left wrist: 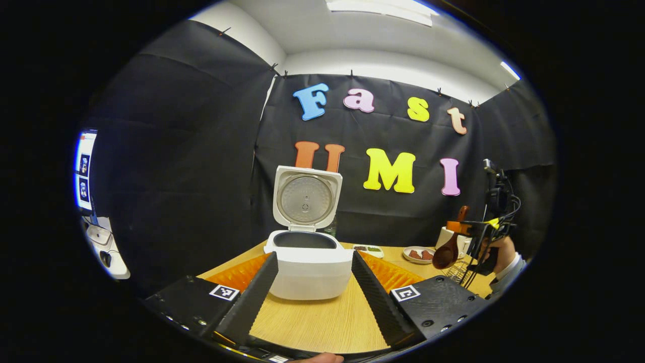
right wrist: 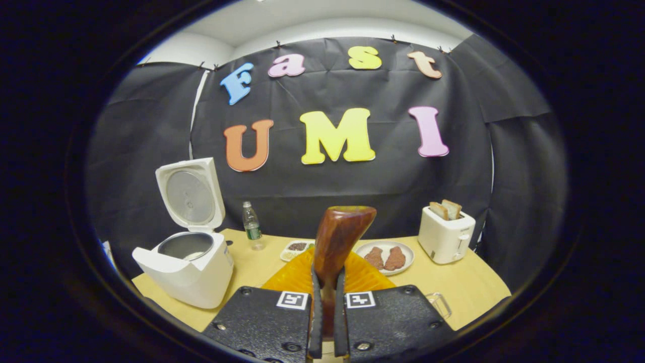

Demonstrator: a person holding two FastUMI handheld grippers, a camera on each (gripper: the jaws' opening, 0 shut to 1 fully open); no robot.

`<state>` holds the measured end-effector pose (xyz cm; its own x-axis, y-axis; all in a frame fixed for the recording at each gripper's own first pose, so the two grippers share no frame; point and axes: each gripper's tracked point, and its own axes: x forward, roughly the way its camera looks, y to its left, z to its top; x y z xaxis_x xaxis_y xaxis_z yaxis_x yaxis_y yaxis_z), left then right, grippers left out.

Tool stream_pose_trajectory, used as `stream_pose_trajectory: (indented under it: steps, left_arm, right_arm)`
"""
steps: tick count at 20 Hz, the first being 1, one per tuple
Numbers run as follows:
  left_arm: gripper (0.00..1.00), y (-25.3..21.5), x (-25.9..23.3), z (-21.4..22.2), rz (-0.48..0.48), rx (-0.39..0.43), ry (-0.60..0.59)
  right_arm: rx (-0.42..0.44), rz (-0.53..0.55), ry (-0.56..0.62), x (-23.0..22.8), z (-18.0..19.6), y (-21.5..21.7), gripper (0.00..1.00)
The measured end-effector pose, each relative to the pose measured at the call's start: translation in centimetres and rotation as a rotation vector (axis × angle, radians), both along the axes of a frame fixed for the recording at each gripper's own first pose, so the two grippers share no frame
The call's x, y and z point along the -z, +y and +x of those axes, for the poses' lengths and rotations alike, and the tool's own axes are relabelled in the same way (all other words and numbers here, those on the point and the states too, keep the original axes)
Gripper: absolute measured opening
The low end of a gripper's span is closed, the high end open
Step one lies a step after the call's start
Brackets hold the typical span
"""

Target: Close the left gripper, press the button to open the rice cooker; take a wooden spoon from the chopstick holder with the right hand, scoop a spoonful of rice and pour it into the rice cooker, then put the wooden spoon back into the chopstick holder.

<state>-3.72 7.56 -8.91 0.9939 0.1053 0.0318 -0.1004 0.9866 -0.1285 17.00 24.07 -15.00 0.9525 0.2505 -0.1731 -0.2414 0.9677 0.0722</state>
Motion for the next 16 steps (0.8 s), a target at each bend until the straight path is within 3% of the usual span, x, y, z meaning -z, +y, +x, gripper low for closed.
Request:
stream_pose_trajectory:
  steps: [5,12,16]
  left_arm:
    - [0.94,1.1,1.3,0.6,0.044,-0.062,0.021]
    - [0.94,-0.6,3.1,2.5,0.015,-0.008,0.063]
    - [0.94,-0.9,3.6,2.8,0.003,-0.002,0.079]
  right_arm:
    - [0.113,-0.097,-0.01,6.7,0.8,2.2,0.14]
    - [0.22,-0.258,-0.081,9.6,2.2,1.1,0.14]
    - [0.191,-0.143,0.017,11.3,1.6,2.3,0.14]
